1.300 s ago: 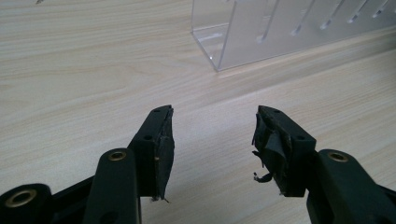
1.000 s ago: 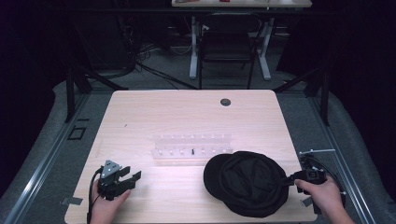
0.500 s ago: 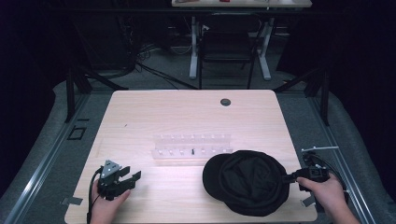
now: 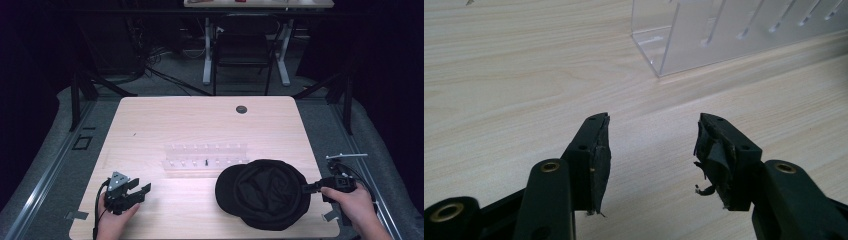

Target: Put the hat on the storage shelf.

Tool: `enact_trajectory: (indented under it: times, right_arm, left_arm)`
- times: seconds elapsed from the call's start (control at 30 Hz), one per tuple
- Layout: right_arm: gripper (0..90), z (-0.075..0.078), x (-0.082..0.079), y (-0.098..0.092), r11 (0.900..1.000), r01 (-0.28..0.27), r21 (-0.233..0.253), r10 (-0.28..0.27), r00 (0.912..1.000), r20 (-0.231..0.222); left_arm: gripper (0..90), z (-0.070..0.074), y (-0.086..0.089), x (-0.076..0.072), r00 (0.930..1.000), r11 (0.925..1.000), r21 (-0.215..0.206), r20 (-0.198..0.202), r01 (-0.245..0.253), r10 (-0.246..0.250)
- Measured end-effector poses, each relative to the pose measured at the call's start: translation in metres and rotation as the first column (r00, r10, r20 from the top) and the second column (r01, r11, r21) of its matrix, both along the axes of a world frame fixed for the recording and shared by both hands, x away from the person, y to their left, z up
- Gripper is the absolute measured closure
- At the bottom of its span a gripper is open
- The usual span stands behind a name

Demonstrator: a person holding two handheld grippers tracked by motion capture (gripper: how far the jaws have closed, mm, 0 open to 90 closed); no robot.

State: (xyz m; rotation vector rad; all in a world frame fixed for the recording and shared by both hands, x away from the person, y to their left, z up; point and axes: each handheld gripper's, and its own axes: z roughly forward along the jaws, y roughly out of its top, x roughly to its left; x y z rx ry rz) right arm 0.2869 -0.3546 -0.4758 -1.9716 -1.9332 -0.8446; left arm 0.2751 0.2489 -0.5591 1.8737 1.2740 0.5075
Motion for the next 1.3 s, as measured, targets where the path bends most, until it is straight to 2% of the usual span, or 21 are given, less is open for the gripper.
enact_trajectory:
  times: [0.23,0.37,0.47,0.53,0.7,0.77,0.87,0.97,1.03,1.07,1.13,1.27,1.3]
  right_arm:
    - [88.0,0.014,-0.001,-0.001,0.996,0.010,0.086,-0.012,0.9996,0.025]
    - [88.0,0.021,-0.001,0.003,0.995,0.031,0.096,-0.038,0.9971,0.066]
    - [88.0,0.024,-0.001,0.008,0.986,0.046,0.158,-0.062,0.9929,0.102]
    - [88.0,0.027,-0.001,0.012,0.984,0.059,0.168,-0.079,0.9896,0.120]
    - [88.1,0.034,-0.001,0.018,0.971,0.074,0.227,-0.110,0.9826,0.150]
    - [88.1,0.037,-0.001,0.020,0.962,0.073,0.263,-0.119,0.9792,0.164]
    - [88.1,0.041,0.000,0.021,0.950,0.066,0.305,-0.120,0.9797,0.161]
    - [88.1,0.044,0.000,0.023,0.941,0.073,0.330,-0.137,0.9754,0.173]
    - [88.1,0.048,0.000,0.022,0.939,0.059,0.338,-0.120,0.9792,0.164]
    - [88.1,0.050,0.000,0.022,0.933,0.052,0.357,-0.118,0.9790,0.166]
    - [88.2,0.055,0.001,0.019,0.928,0.031,0.372,-0.095,0.9836,0.153]
    - [88.2,0.063,0.000,0.015,0.913,0.000,0.409,-0.067,0.9864,0.150]
    - [88.2,0.065,0.000,0.015,0.905,-0.003,0.424,-0.069,0.9855,0.155]
  left_arm:
    - [47.4,0.000,0.000,0.000,1.0000,1.0000,0.001,0.000,0.002,-0.002]
    - [47.4,0.000,0.000,0.000,1.0000,1.0000,0.002,-0.001,0.001,-0.001]
    - [47.4,0.000,0.000,0.000,1.0000,1.0000,0.001,0.000,0.002,-0.002]
    - [47.4,0.000,0.000,0.000,1.0000,1.0000,0.000,0.000,0.002,-0.002]
    - [47.4,0.000,0.000,0.000,1.0000,1.0000,0.001,0.000,0.002,-0.002]
    - [47.4,0.000,0.000,0.000,1.0000,1.0000,0.000,0.003,0.000,0.000]
    - [47.4,0.000,0.001,-0.001,1.0000,1.0000,-0.001,0.003,-0.002,0.002]
    - [47.4,0.000,0.001,0.000,1.0000,1.0000,-0.001,0.003,-0.003,0.003]
    - [47.4,0.000,0.000,0.000,1.0000,1.0000,0.001,0.003,-0.002,0.002]
    - [47.4,0.000,0.000,0.000,1.0000,1.0000,0.002,0.002,-0.001,0.001]
    - [47.4,0.000,0.000,0.000,1.0000,1.0000,0.002,0.001,-0.001,0.001]
    - [47.4,0.000,0.000,0.000,1.0000,1.0000,0.001,0.002,-0.003,0.003]
    - [47.4,0.000,0.001,0.000,1.0000,1.0000,0.001,0.003,-0.003,0.003]
